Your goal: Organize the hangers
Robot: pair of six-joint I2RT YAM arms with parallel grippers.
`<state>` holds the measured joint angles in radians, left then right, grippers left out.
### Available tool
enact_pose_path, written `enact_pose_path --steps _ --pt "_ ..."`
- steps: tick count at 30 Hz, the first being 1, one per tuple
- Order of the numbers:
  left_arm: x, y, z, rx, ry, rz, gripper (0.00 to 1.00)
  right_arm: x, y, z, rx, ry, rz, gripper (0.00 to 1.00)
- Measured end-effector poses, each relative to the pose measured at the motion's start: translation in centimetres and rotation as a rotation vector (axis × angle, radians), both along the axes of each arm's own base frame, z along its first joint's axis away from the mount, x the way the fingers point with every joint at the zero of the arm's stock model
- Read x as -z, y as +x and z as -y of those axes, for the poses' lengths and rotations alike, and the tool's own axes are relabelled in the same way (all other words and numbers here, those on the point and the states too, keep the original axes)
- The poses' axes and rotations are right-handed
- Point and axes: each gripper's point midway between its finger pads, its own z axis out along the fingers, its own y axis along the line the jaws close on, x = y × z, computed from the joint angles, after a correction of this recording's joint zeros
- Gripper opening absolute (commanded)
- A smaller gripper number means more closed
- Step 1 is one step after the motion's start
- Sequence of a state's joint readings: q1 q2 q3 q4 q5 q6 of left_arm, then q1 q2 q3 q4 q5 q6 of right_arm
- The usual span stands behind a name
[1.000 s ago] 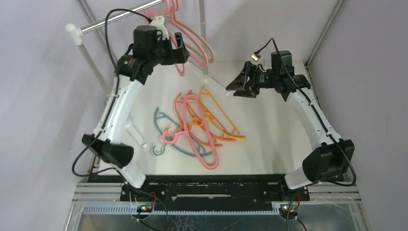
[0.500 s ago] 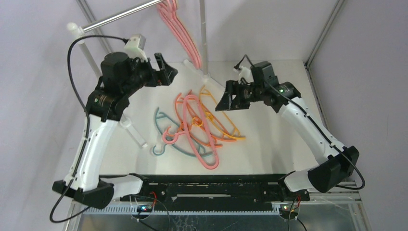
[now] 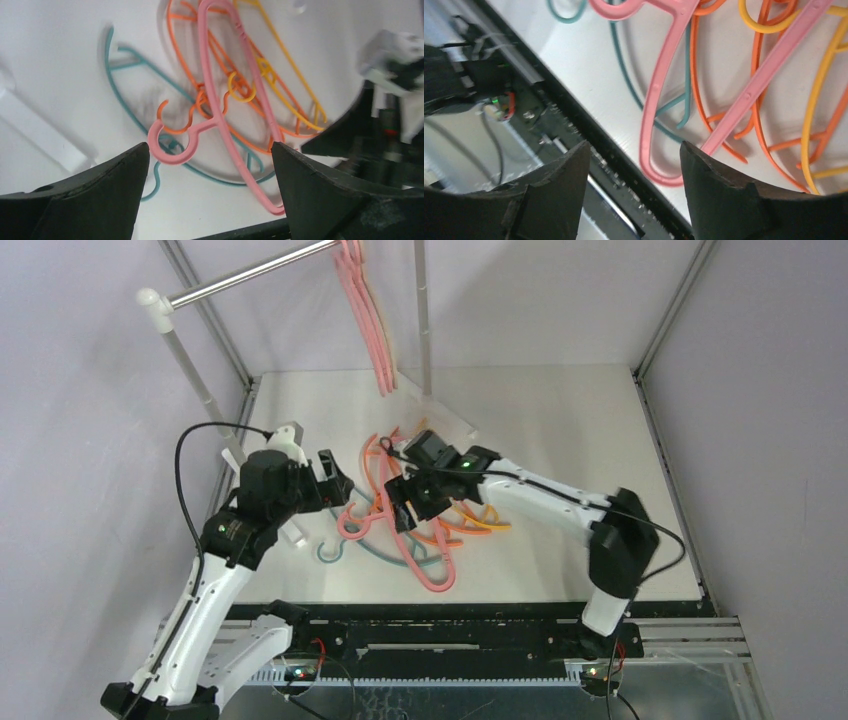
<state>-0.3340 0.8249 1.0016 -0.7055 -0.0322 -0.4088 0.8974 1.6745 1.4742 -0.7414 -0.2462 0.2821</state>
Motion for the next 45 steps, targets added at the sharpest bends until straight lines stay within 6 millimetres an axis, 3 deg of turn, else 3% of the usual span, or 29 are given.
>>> enact_pose_path --steps 3,7,12,20,25,30,34,37,40,45 --pt "2.1 -0.9 -0.7 -0.037 0.000 -0.027 0.94 4.7 0.4 -1.6 -0.005 -0.087 -0.012 0.71" --pt "4.6 -2.3 -1.5 -0.075 -0.013 -0.050 0.93 10.3 0.3 -2.2 -0.003 -0.211 -0.018 0.70" --pt "6.1 -3.1 -1.8 -0.090 -0.016 -0.079 0.93 13.8 0.0 -2.8 -0.001 -0.281 -0.012 0.65" --pt "6.9 -3.5 -1.9 -0.095 -0.019 -0.089 0.92 14.0 1.4 -4.3 0.034 -0.245 0.025 0.46" --pt "6.5 -4.1 -2.2 -0.099 -0.021 -0.074 0.91 14.1 2.0 -4.4 0.044 -0.232 0.025 0.22" --pt "6.1 -4.9 -2.4 -0.098 -0.029 -0.057 0.89 13.9 2.3 -4.6 0.045 -0.200 -0.002 0.16" --pt "5.6 -5.3 -2.1 -0.077 -0.052 -0.037 0.88 12.5 2.0 -4.7 0.039 -0.140 -0.058 0.16" --pt "4.9 -5.8 -1.8 -0.053 -0.077 -0.007 0.87 9.2 2.3 -5.0 0.061 -0.030 -0.115 0.12" --pt "3.8 -6.2 -1.3 -0.020 -0.109 0.037 0.86 3.8 3.7 -5.5 0.122 0.146 -0.162 0.12" --pt "2.2 -6.7 -0.6 0.027 -0.155 0.105 0.86 -6.3 8.0 -7.0 0.203 0.451 -0.176 0.12"
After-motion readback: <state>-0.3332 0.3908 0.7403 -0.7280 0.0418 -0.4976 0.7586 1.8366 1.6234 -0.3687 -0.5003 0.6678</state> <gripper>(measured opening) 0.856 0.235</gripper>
